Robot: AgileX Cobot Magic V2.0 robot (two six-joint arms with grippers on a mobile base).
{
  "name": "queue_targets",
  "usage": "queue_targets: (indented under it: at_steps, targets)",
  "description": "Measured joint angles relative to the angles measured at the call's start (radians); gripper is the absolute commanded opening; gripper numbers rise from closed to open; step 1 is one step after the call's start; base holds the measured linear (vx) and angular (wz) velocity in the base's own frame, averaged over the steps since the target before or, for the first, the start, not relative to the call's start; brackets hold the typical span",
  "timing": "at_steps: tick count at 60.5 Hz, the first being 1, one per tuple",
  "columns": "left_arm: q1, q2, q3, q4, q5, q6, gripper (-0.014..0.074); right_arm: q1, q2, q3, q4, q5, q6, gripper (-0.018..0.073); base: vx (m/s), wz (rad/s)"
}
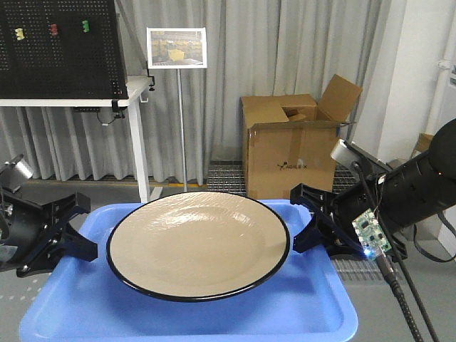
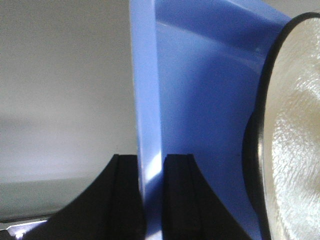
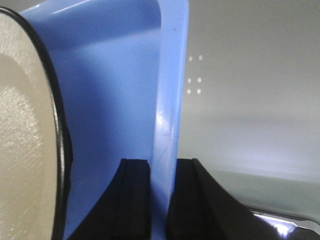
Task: Place disk in tray to left cabinet
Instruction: 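Hold the tray with both grippers while driving to the open cabinet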
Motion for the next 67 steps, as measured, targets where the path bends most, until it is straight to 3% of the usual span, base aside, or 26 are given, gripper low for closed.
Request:
queue_targets:
  at_steps: [67]
  targets:
    - [0.000,0.000,0.000,0.000,-0.001,0.000,0.0000,0.000,0.000,0.000,0.000,0.001,0.000,-0.0006,0.51,-0.06]
